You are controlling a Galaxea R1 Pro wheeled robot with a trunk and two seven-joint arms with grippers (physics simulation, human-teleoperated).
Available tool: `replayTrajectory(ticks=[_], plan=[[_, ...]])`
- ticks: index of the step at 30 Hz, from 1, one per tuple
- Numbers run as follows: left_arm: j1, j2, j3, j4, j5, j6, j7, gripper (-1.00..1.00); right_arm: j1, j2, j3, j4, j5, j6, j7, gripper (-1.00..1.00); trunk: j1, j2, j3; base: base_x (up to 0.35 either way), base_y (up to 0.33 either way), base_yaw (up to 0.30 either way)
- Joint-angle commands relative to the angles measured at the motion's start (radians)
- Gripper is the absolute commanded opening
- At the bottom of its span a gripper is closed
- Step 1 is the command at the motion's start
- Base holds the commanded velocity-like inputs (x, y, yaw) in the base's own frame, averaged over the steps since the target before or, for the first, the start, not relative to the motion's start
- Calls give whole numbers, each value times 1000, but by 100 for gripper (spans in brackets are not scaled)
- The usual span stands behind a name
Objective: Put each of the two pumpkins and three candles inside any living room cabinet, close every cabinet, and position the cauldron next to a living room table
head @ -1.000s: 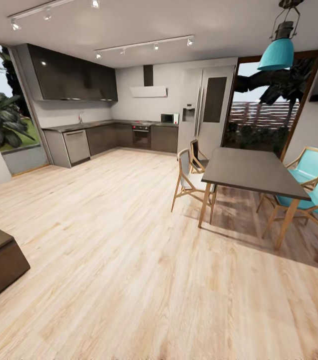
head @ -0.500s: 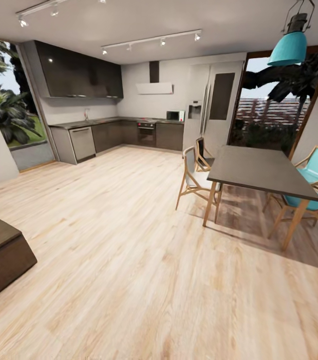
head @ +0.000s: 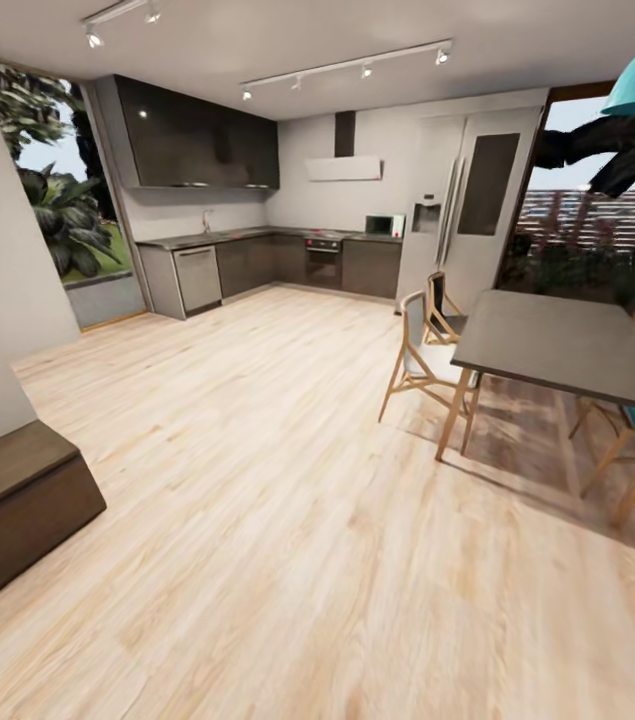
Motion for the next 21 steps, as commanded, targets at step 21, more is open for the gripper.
replayTrajectory(ticks=[21], plan=[[0, 1, 0, 0, 1, 0, 0, 100, 0, 2, 0, 0, 0, 0, 0, 100, 0, 0, -18, 139, 0, 234]])
